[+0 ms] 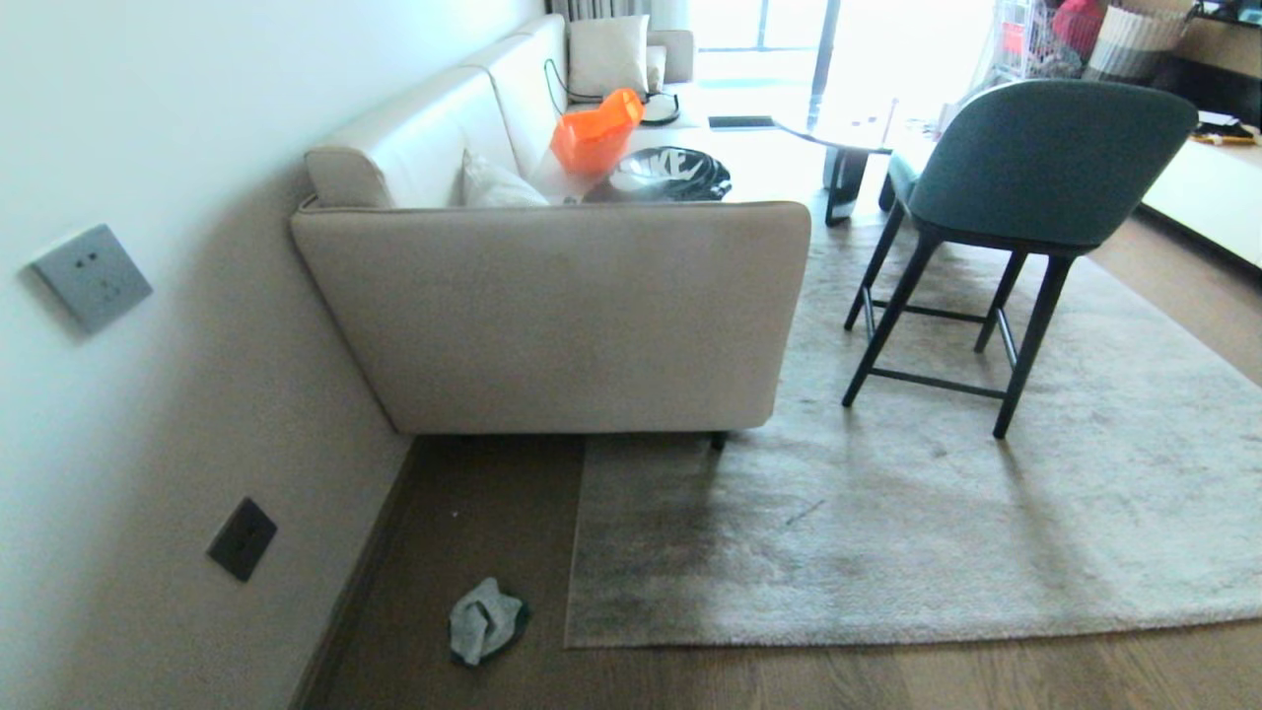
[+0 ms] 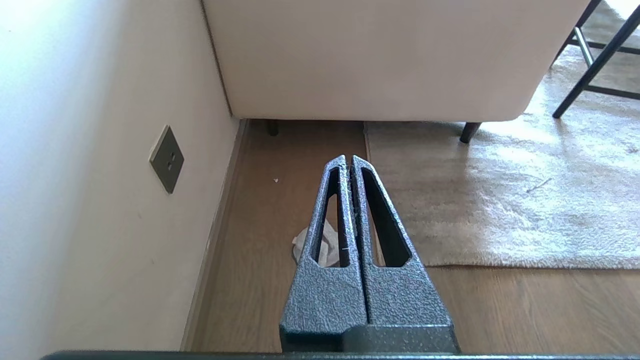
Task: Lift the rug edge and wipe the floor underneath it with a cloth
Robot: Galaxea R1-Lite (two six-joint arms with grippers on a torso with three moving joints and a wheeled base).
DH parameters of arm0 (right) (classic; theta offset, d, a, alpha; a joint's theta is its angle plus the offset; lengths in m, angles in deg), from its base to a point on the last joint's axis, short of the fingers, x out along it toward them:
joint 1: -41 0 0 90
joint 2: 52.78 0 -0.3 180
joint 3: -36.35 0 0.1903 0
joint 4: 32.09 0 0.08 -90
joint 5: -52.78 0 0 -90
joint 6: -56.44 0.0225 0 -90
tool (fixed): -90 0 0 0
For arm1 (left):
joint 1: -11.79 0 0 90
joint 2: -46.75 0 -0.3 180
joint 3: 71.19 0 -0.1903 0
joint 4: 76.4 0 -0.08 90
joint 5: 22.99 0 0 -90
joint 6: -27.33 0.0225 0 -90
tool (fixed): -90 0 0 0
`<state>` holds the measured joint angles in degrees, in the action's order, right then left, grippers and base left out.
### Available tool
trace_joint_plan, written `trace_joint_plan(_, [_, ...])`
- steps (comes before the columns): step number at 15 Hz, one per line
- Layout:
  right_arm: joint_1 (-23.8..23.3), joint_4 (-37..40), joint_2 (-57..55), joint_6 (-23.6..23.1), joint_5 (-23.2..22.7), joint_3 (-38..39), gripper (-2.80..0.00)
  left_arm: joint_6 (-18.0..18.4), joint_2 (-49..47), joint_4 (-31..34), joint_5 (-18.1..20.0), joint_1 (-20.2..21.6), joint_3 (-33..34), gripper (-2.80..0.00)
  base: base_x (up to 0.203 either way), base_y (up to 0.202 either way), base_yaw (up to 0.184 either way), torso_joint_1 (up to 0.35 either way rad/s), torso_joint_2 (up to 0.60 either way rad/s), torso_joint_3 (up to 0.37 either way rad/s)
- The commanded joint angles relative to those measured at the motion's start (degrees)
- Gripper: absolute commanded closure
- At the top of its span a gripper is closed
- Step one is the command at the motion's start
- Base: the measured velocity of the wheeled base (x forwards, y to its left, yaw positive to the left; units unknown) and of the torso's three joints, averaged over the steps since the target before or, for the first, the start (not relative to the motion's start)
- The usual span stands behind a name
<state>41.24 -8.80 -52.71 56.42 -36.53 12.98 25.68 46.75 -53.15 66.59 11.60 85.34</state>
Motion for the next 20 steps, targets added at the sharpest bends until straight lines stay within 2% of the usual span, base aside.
trace_joint_plan(1, [0.0,0.0,-0.1,0.0,0.0,0.0,0.0,0.0,0.0,0.0,0.0,0.0,0.1,0.0,0.0,0.0,0.0,0.0,0.0,0.0])
trace_joint_plan(7, [0.0,0.0,-0.1,-0.1,0.0,0.0,0.0,0.0,0.0,-0.1,0.0,0.0,0.0,0.0,0.0,0.0,0.0,-0.003,-0.03,-0.033])
trace_joint_plan(20, [0.0,0.0,-0.1,-0.1,0.0,0.0,0.0,0.0,0.0,-0.1,0.0,0.0,0.0,0.0,0.0,0.0,0.0,0.029,-0.41,-0.39])
